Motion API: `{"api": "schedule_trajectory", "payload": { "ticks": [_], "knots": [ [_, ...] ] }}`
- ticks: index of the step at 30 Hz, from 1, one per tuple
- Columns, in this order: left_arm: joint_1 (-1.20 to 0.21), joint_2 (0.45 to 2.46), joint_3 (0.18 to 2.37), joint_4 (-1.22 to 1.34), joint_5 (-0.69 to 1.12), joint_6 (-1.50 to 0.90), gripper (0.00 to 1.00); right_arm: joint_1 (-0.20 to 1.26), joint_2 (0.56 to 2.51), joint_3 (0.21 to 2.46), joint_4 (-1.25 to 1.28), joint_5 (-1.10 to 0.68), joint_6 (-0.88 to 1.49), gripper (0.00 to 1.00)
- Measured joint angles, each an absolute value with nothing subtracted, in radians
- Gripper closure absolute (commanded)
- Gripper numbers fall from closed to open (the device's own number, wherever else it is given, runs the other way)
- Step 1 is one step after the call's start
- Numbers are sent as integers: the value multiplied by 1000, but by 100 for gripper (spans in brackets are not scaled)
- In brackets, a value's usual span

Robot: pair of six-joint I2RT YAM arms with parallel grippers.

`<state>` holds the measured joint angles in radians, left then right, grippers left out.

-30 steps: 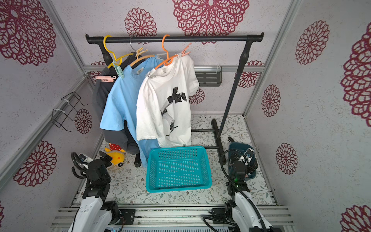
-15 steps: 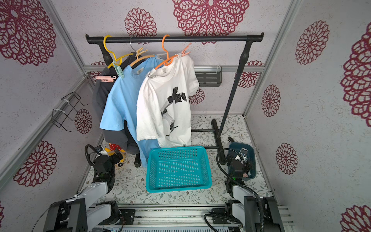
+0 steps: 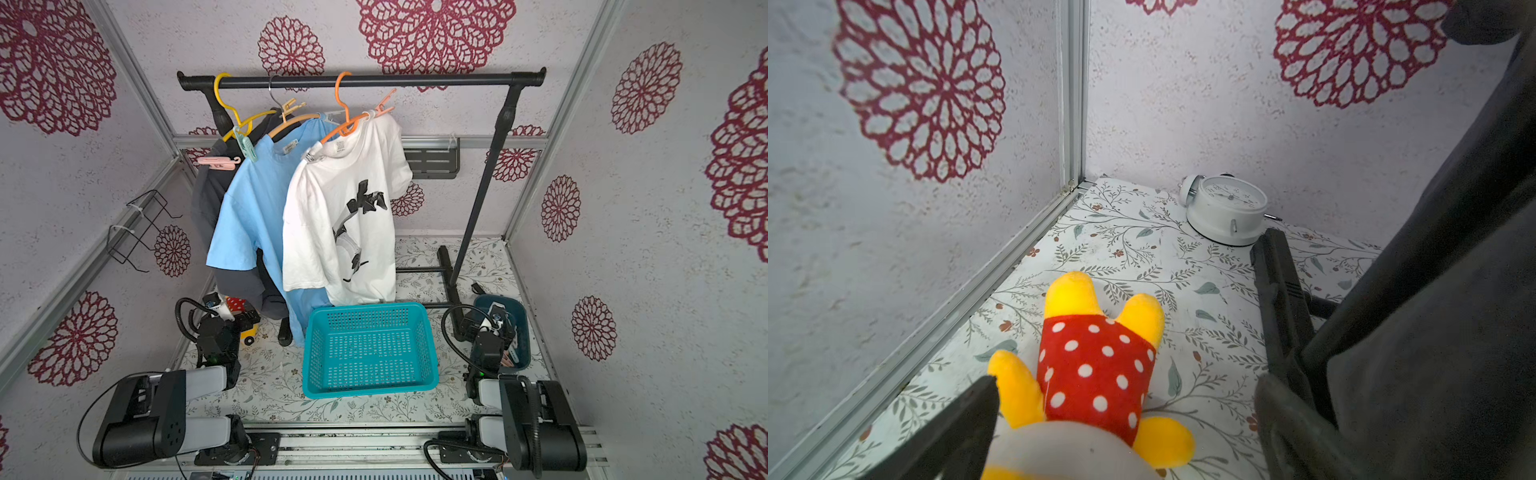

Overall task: Use clothespins to secure the t-shirt on both sides of the hanger
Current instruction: Reset both arms

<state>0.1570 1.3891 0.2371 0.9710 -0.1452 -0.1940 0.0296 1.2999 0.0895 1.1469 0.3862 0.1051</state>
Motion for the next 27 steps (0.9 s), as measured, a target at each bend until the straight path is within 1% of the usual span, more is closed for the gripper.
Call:
{"api": "schedule_trajectory", "payload": {
  "ticks": [6,8,17,27],
  "knots": [
    [172,1539,237,1113,-106,-185,2,46,1502,106,1305,376,67,1],
    [172,1554,241,1113,-101,-185,2,48,1547,106,1336,369,60,1],
    [159,1547,383,988,-189,-196,2,50,1550,159,1331,374,60,1],
    [122,1547,395,916,-264,-178,2,50,1550,221,1225,392,61,1]
  ]
}}
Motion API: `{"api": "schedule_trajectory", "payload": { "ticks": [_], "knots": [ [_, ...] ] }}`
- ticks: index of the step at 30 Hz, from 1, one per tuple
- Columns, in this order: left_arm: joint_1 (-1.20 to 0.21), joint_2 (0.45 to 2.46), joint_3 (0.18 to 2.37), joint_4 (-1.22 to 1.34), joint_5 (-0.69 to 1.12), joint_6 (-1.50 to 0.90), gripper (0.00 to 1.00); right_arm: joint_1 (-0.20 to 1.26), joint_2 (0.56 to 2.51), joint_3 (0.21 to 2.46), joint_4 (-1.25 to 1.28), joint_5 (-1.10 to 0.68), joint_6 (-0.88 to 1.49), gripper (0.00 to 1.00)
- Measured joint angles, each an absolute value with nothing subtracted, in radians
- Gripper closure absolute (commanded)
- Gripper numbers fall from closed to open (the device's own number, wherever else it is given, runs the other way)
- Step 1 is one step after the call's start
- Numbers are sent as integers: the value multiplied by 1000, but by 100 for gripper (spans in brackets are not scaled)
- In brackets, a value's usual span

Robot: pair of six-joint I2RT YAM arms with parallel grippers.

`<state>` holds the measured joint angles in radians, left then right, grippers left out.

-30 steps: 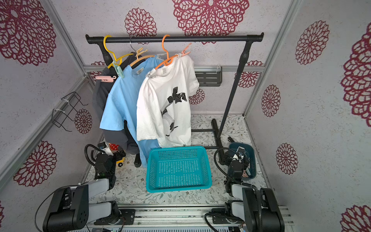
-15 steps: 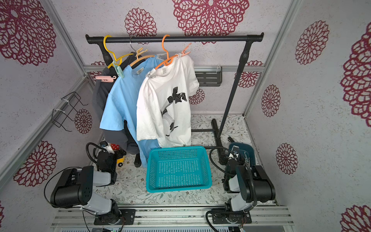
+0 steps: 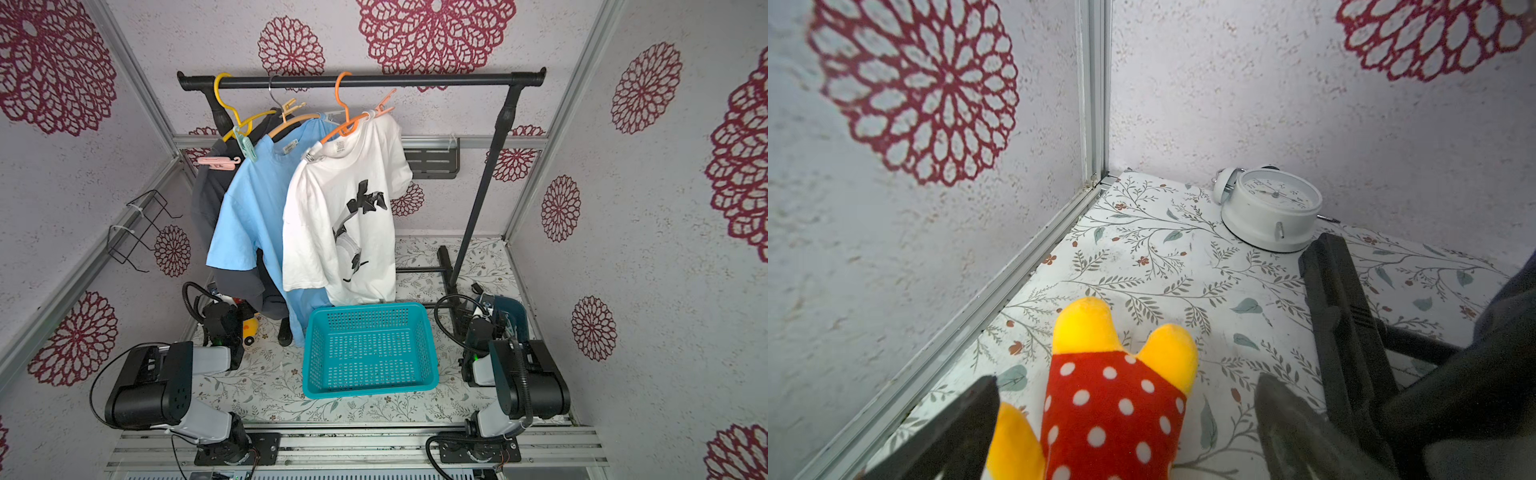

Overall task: Use clothespins to secure the t-shirt on both sides of the hanger
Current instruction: Reset both arms

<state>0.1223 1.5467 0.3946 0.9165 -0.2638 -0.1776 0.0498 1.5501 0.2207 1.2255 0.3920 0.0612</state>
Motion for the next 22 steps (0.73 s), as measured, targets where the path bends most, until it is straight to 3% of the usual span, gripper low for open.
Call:
{"api": "schedule_trajectory", "payload": {
  "ticks": [22],
  "knots": [
    [113,1547,398,899,-285,-164,2,51,1550,221,1205,392,60,1]
  ]
}}
